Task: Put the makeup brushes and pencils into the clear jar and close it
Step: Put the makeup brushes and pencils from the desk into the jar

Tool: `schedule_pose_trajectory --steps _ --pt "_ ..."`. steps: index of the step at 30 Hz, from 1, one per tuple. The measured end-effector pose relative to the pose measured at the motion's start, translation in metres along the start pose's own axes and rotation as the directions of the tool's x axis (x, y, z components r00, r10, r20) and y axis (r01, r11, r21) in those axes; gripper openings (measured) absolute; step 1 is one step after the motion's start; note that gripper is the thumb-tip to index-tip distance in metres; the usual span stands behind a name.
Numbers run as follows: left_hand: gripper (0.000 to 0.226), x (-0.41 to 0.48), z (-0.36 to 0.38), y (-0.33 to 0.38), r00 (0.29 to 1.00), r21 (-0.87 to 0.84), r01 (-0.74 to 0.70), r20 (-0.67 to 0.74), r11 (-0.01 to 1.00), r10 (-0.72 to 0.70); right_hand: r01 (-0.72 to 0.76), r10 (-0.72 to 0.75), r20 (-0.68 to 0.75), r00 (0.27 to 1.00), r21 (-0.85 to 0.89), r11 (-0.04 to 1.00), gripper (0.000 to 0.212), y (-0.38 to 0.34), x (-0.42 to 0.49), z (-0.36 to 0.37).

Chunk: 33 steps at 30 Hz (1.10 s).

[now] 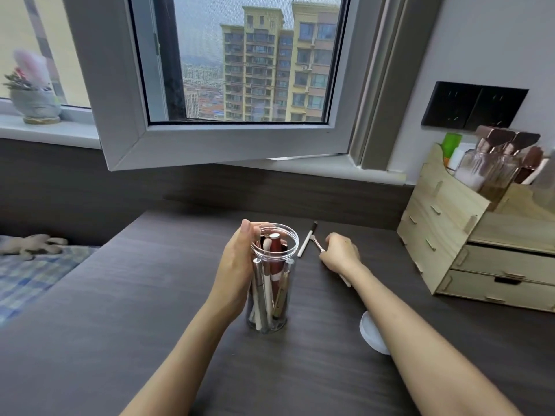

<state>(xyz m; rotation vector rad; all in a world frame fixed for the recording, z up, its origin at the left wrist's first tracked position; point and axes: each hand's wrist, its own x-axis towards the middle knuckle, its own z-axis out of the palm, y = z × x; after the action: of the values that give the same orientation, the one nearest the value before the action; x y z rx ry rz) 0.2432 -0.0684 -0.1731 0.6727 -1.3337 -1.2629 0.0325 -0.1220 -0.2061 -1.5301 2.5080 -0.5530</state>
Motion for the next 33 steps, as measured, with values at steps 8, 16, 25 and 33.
schedule_pose_trajectory --steps 8,16,25,33 --pt "0.053 0.001 0.000 -0.002 1.000 0.011 -0.025 -0.007 1.000 0.025 0.364 -0.120 -0.344 0.931 0.890 0.276 0.019 -0.039 -0.072 -0.113" --pt "0.055 -0.001 -0.001 -0.001 0.999 -0.001 -0.033 0.024 0.999 0.033 0.634 -0.531 -0.352 0.771 0.505 0.585 0.025 -0.067 -0.130 -0.109" --pt "0.056 0.001 -0.003 -0.003 0.998 0.022 -0.054 0.035 0.998 0.053 0.602 -0.672 -0.083 0.736 0.535 0.593 0.039 -0.055 -0.118 -0.097" --pt "0.054 0.003 -0.003 -0.009 0.999 0.049 -0.042 -0.008 0.998 0.042 0.060 -0.028 -0.102 0.994 0.323 0.944 0.029 -0.027 0.005 -0.016"
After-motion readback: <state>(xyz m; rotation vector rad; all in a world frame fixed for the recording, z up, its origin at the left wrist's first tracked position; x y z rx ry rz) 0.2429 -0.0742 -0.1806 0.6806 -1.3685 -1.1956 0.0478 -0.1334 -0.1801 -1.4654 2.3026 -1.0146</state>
